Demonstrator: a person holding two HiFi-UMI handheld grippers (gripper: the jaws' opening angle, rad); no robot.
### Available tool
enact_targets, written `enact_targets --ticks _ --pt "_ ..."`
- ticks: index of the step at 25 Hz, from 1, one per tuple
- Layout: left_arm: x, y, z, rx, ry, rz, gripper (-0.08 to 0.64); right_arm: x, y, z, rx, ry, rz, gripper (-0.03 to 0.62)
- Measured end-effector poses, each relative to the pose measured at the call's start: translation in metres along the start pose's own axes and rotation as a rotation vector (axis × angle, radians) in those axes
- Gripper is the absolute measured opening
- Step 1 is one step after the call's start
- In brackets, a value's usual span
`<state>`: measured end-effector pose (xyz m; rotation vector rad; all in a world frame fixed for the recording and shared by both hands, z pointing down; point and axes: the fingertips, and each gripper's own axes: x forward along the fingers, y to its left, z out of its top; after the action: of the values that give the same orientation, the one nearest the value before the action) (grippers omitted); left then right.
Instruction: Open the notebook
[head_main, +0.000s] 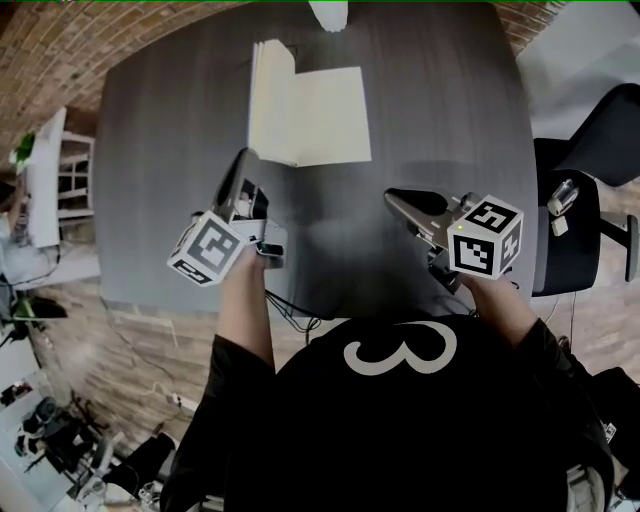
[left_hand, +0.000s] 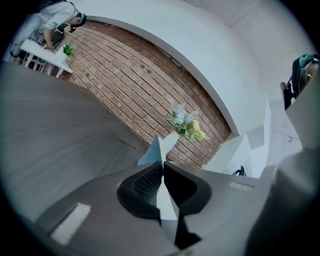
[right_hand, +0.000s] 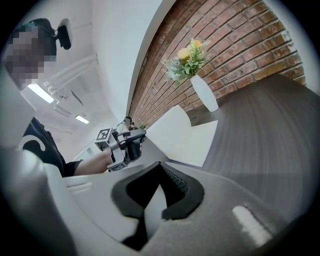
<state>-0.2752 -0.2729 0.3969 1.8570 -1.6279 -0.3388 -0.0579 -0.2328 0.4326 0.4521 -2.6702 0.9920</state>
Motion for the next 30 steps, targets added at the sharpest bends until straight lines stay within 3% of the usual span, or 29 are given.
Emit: enact_targets --ticks 7,14,17,21,25,30 --pt "-0.009 0.040 0.009 -0.028 -0.044 0.066 0.038 0.008 -0.003 -0.002 -0.006 0.031 0.009 0.002" --pt "-0.013 0.085 0.008 -0.129 -0.077 0.123 0.043 0.010 -0.011 -0.006 0.009 0.054 -0.004 0.002" --pt "-0.014 0.102 0.001 -0.198 -0.092 0.147 0.046 0.012 -0.012 -0.008 0.020 0.052 -0.002 0.002" --pt "-0.012 0.118 -0.009 -0.347 -0.126 0.158 0.049 0.014 -0.013 -0.007 0.023 0.052 -0.002 0.002" --pt "-0.007 0.135 -0.018 -0.415 -0.121 0.145 0.058 0.012 -0.016 -0.008 0.025 0.054 -0.014 0.002" --pt "-0.006 0.145 -0.029 -0.483 -0.101 0.179 0.137 0.011 -0.016 -0.008 0.030 0.053 -0.025 0.002"
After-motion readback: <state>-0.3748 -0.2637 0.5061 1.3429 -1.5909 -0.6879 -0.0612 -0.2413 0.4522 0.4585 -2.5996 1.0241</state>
